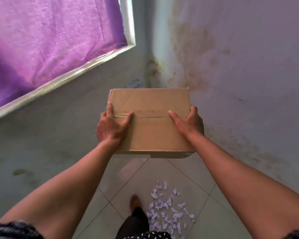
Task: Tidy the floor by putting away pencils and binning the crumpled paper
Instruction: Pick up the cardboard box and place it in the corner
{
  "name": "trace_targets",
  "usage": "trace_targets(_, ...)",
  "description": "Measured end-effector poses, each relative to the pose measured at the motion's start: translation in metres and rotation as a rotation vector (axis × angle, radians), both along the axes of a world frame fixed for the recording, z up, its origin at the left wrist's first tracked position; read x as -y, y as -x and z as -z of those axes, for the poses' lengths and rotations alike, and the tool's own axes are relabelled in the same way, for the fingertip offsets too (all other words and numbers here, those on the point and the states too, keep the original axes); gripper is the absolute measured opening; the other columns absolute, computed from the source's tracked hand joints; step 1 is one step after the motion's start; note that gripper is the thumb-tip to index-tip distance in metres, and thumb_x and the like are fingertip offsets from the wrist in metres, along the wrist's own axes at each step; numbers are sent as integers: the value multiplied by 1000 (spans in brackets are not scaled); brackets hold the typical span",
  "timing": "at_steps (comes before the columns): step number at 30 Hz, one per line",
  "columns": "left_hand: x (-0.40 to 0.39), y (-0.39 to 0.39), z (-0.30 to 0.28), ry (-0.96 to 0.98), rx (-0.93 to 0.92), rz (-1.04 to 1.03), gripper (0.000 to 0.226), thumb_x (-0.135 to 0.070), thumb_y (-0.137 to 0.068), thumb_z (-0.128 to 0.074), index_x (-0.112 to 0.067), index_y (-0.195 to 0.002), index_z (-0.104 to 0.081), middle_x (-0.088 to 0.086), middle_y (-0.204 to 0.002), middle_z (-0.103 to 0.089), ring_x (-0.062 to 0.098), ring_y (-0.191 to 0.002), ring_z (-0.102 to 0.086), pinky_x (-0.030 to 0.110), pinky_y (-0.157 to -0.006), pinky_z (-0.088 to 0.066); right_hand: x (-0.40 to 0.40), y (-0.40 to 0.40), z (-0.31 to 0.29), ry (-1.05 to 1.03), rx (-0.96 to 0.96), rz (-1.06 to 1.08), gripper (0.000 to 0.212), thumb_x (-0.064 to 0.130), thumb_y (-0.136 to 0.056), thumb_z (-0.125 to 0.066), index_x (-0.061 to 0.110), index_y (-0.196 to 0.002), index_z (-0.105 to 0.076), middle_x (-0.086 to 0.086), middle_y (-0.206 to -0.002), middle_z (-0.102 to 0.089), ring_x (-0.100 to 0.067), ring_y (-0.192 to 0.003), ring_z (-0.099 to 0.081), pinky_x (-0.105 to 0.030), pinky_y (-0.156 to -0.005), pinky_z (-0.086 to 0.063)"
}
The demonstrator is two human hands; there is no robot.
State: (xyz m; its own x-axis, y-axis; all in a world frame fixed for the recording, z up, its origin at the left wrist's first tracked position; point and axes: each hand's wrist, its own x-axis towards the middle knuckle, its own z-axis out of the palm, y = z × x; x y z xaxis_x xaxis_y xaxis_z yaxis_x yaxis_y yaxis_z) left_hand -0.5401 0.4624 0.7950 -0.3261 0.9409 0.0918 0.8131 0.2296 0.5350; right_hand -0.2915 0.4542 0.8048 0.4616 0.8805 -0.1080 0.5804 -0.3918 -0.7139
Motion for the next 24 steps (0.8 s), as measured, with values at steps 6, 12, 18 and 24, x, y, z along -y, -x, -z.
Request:
trace_targets(6, -75, 36, 5, 31, 4, -60, 99, -86, -76, -48, -35, -156, -19, 11, -129, -58, 38, -107, -62, 44, -86, -51, -91, 37, 6, 41, -9, -60, 79, 75, -68, -63, 25, -125, -42, -2, -120, -63, -29, -103, -63, -43, -89, -54)
trace_targets(12, -150, 51, 7, 40, 27, -106, 101, -86, -76, -50, -33, -156, -19, 12, -133, -56, 39, -110, -61, 45, -88, -51, -181, 52, 7, 55, 37, -100, 89, 80, -64, -59, 26, -132, -39, -1, -122, -62, -28, -103, -63, -45, -89, -54)
trace_targets(18, -213, 27, 29, 80, 87, -220, 112, -85, -73, -55, -25, -158, -14, 13, -139, -54, 40, -118, -59, 46, -92, -49, -266, 30, 28, 76, 103, -196, 88, 76, -69, -61, 23, -136, -41, -2, -129, -56, -26, -109, -60, -45, -92, -52)
trace_targets(24, -258, -29, 51, 103, 109, -350, 114, -83, -74, -57, -18, -159, -16, 13, -143, -52, 38, -121, -56, 44, -94, -48, -339, -13, 55, 90, 168, -338, 93, 69, -78, -61, 20, -149, -25, -6, -145, -42, -30, -124, -51, -43, -101, -46)
